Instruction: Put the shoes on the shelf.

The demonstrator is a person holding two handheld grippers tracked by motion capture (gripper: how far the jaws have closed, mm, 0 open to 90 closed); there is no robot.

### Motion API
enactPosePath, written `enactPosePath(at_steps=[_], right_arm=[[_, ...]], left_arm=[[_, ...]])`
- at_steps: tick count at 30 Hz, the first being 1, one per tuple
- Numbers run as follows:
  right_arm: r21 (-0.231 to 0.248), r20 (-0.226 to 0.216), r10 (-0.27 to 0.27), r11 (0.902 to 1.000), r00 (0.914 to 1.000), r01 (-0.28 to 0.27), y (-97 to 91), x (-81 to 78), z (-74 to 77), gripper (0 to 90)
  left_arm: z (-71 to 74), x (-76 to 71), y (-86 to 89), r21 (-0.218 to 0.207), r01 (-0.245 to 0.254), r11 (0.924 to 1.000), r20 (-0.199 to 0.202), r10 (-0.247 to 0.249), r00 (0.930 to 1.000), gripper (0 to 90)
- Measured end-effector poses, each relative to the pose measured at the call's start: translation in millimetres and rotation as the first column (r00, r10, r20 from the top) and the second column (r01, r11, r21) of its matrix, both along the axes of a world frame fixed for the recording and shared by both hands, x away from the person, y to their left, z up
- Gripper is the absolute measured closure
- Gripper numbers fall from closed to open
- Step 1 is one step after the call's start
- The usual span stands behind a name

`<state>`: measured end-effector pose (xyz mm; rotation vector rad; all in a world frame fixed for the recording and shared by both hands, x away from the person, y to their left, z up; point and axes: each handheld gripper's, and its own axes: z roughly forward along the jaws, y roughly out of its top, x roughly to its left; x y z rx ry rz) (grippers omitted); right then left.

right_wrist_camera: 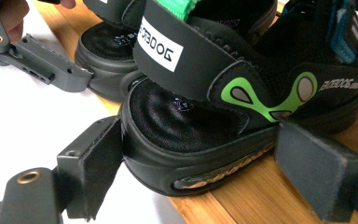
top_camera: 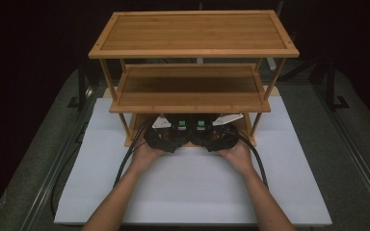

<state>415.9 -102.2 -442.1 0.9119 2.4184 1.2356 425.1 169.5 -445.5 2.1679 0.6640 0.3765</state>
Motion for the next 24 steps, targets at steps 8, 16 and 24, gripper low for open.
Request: enactPosePath(at_steps=[8, 16, 24], right_arm=[[-0.020, 0.004, -0.032, 0.9993, 0.9995, 0.032, 1.6, 6.6, -2.0, 17.2], [-0.003, 0.002, -0.048, 0.9988, 0.9988, 0.048, 0.7, 6.3, -1.8, 19.7], [0.054, 0.004, -0.007, 0.9985, 1.0000, 0.006, 3.1, -5.0, 7.0, 17.5]], left_arm=[[-1.1, 5.7, -3.2, 0.008, -0.023, 0.9997, -0.007, 0.023, 0.9997, 9.8], [0.9, 6.9, -1.7, -0.020, -0.020, 0.9996, -0.028, 0.019, 0.9994, 11.7], [6.2, -0.9, 2.8, -0.015, -0.030, 0.9994, -0.037, 0.030, 0.9989, 11.4]])
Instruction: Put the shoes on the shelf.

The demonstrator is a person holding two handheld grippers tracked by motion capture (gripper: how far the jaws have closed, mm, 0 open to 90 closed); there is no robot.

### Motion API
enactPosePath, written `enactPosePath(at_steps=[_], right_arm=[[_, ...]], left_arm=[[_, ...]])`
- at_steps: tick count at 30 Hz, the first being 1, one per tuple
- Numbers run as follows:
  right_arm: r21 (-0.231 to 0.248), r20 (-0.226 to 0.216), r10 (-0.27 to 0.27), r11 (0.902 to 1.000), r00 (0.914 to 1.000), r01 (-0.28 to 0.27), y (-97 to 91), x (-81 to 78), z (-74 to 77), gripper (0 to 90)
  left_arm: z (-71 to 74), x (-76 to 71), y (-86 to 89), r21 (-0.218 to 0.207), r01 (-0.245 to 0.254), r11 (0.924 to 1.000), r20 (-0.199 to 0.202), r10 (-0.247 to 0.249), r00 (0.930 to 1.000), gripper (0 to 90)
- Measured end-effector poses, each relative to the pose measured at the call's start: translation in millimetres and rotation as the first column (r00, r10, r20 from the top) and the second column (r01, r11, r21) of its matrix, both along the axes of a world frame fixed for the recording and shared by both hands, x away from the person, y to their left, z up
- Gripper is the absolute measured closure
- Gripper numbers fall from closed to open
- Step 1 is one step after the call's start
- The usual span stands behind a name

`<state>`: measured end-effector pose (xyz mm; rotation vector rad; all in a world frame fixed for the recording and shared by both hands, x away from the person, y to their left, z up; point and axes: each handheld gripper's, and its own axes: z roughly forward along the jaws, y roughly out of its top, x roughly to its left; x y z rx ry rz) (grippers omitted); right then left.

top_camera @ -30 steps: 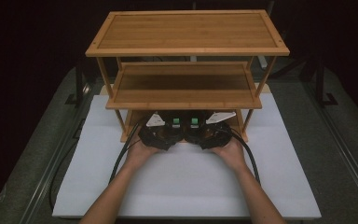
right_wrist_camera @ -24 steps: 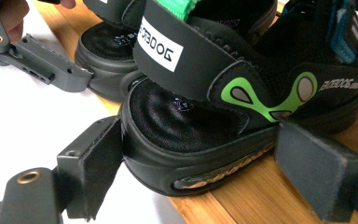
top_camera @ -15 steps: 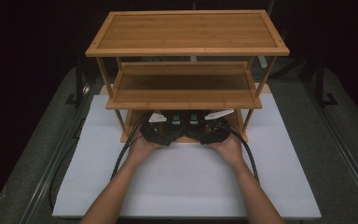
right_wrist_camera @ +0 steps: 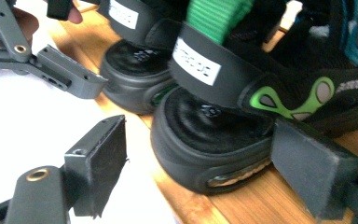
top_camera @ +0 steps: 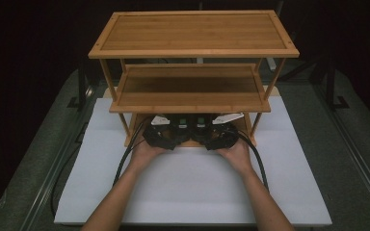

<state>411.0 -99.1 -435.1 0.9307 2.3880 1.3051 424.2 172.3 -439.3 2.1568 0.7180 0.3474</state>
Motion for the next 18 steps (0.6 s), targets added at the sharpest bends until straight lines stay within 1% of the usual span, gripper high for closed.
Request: enactPosePath(at_steps=[2, 3, 4, 5, 7, 9, 10, 11, 13, 14, 15, 18], right_arm=[[0.007, 0.003, 0.001, 1.0000, 1.0000, -0.001, -1.6, -3.6, 3.5, 15.2], [0.011, 0.009, 0.004, 0.9999, 1.0000, -0.004, -3.3, -5.2, 5.2, 14.1], [0.020, 0.009, 0.001, 0.9998, 1.0000, -0.001, -4.7, -7.1, 6.7, 12.7], [0.030, 0.011, 0.001, 0.9996, 0.9999, -0.001, -6.4, -8.8, 7.9, 12.3], [0.042, 0.003, -0.006, 0.9991, 1.0000, 0.006, -10.0, -13.3, 9.8, 10.0], [0.040, 0.003, -0.034, 0.9986, 0.9994, 0.034, -13.8, -17.3, 10.4, 9.8], [0.035, 0.002, -0.036, 0.9987, 0.9994, 0.036, -16.0, -19.3, 10.5, 8.6], [0.036, -0.002, -0.037, 0.9986, 0.9993, 0.037, -18.5, -21.9, 10.6, 8.0], [0.038, -0.001, -0.042, 0.9984, 0.9991, 0.042, -23.7, -27.2, 10.8, 4.6], [0.033, 0.000, -0.045, 0.9985, 0.9990, 0.045, -26.3, -29.8, 10.9, 2.5], [0.031, -0.003, -0.053, 0.9981, 0.9986, 0.053, -29.1, -32.8, 11.2, 2.5], [0.042, 0.008, -0.065, 0.9970, 0.9978, 0.065, -39.7, -42.1, 12.5, 2.4]], left_arm=[[2.0, -2.9, 0.7, 0.001, -0.001, 1.0000, -0.001, 0.001, 1.0000, 9.4], [3.4, -4.2, 2.1, 0.014, 0.005, 0.9999, 0.002, -0.006, 1.0000, 8.8], [3.9, -6.1, 2.2, 0.006, 0.002, 1.0000, 0.004, -0.002, 1.0000, 7.4], [5.0, -7.7, 3.3, 0.010, 0.006, 0.9999, 0.003, -0.006, 1.0000, 6.4], [6.6, -12.1, 4.0, -0.002, -0.002, 1.0000, -0.008, 0.002, 1.0000, 1.7], [9.8, -16.7, 7.3, 0.012, 0.006, 0.9999, -0.007, -0.006, 1.0000, 1.6], [11.3, -19.4, 8.6, 0.015, 0.005, 0.9999, -0.008, -0.005, 1.0000, 0.0], [12.6, -23.0, 10.0, 0.010, 0.003, 1.0000, -0.017, -0.002, 0.9999, 0.0], [15.8, -28.1, 15.2, 0.017, 0.011, 0.9998, 0.001, -0.011, 0.9999, 0.0], [17.1, -31.3, 17.7, 0.016, 0.008, 0.9999, 0.000, -0.008, 1.0000, 0.0], [18.4, -34.0, 20.4, 0.015, 0.009, 0.9999, -0.003, -0.009, 1.0000, 0.0], [23.0, -43.4, 29.1, 0.013, 0.003, 0.9999, -0.003, -0.003, 1.0000, 0.0]])
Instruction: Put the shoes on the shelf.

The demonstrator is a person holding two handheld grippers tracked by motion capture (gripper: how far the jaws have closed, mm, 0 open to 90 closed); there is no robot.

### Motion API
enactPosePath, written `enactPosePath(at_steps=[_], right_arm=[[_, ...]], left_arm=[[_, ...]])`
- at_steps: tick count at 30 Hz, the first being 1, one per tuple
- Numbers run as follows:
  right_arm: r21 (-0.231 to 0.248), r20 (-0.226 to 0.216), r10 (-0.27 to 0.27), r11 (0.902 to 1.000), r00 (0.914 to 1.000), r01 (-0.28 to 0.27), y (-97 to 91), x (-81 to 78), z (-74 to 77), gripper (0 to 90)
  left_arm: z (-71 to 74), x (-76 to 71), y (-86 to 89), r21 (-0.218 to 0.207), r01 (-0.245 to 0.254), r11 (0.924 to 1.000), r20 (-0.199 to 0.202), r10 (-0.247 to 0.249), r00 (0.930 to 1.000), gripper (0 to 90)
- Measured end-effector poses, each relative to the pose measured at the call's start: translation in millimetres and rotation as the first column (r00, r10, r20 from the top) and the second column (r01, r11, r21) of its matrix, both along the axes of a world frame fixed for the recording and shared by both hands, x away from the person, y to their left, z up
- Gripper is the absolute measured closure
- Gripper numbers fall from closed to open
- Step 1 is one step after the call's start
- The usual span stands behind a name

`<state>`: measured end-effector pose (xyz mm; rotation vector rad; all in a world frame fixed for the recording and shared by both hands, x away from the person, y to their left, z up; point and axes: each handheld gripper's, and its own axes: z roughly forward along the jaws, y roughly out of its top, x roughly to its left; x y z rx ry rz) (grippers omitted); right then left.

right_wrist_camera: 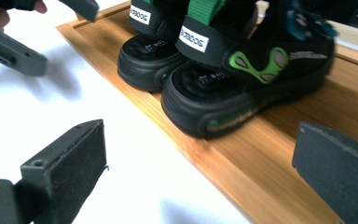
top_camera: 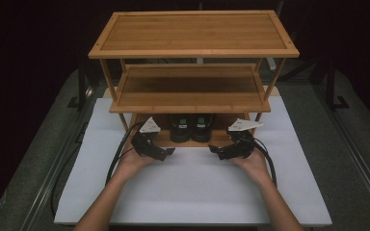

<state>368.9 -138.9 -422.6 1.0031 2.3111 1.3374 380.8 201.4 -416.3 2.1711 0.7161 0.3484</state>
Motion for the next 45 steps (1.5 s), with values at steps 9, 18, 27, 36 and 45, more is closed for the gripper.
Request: enactPosePath(at_steps=[9, 18, 27, 36, 45], right_arm=[[-0.027, 0.004, -0.035, 0.9990, 0.9994, 0.035, -30.6, -29.1, 2.5, 2.5], [-0.025, 0.007, -0.074, 0.9970, 0.9972, 0.074, -62.0, -64.1, -4.6, 2.5], [-0.035, 0.007, -0.132, 0.9906, 0.9912, 0.132, -94.8, -93.2, -8.7, 2.5], [-0.081, -0.019, -0.197, 0.9774, 0.9802, 0.195, -125.7, -112.8, -21.4, 2.5], [-0.189, -0.066, -0.256, 0.9524, 0.9646, 0.239, -134.5, -114.3, -32.9, 2.5]], left_arm=[[6.8, -34.6, 31.9, -0.007, -0.022, 0.9997, 0.009, 0.022, 0.9997, 0.0], [5.7, -73.8, 74.7, -0.009, -0.058, 0.9983, 0.019, 0.059, 0.9981, 0.0], [-1.2, -102.1, 104.4, 0.008, -0.102, 0.9948, 0.035, 0.101, 0.9942, 0.0], [-15.6, -121.8, 131.5, 0.057, -0.150, 0.9871, 0.018, 0.149, 0.9887, 0.0], [-31.7, -126.9, 157.6, 0.120, -0.198, 0.9727, -0.010, 0.201, 0.9796, 0.0]])
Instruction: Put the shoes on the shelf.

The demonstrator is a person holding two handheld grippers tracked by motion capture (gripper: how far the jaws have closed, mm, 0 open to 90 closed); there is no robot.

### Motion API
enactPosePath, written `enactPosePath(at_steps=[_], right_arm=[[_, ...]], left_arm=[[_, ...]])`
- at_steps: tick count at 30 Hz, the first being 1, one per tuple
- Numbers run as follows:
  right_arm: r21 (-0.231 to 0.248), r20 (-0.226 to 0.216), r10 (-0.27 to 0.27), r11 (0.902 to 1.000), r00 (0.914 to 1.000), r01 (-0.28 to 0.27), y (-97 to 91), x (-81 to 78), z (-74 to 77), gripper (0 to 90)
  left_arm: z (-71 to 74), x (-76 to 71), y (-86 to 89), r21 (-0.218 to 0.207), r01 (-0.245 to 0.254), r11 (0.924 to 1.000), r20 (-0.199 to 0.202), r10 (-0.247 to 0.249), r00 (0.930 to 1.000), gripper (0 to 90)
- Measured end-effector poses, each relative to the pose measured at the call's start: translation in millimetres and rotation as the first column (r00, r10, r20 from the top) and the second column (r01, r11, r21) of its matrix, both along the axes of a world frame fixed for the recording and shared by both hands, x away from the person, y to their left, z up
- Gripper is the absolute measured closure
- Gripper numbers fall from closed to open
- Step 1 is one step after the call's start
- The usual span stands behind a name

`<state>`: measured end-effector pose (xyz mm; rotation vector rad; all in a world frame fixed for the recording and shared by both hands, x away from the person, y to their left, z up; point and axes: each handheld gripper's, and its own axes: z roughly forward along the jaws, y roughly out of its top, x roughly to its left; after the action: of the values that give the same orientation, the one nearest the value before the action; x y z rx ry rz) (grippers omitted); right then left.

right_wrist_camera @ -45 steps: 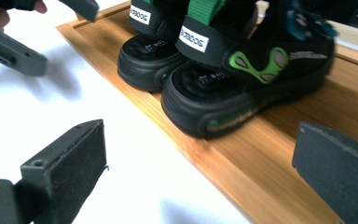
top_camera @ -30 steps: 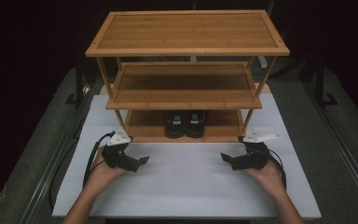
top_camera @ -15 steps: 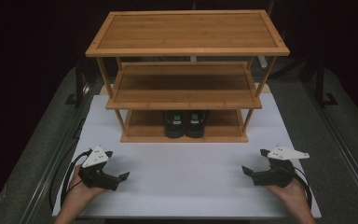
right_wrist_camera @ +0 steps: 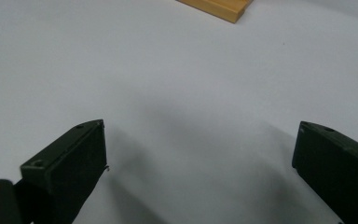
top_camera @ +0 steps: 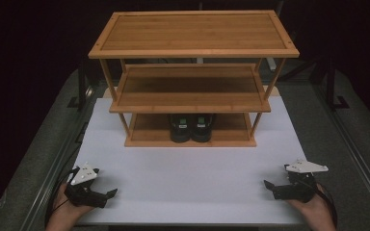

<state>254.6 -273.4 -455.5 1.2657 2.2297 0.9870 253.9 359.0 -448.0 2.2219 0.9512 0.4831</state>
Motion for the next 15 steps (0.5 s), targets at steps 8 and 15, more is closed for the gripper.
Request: enactPosePath(at_steps=[8, 15], right_arm=[[-0.023, -0.049, -0.006, 0.9997, 0.9988, 0.005, 1.7, 4.4, -3.0, 2.5], [-0.022, -0.049, -0.006, 0.9998, 0.9988, 0.005, 1.5, 4.3, -3.2, 2.5]], left_arm=[[-3.1, 4.3, 4.5, -0.033, -0.004, 0.9995, -0.044, 0.002, 0.9990, 0.0], [-3.3, 4.3, 4.5, -0.033, -0.004, 0.9994, -0.044, 0.002, 0.9990, 0.0]])
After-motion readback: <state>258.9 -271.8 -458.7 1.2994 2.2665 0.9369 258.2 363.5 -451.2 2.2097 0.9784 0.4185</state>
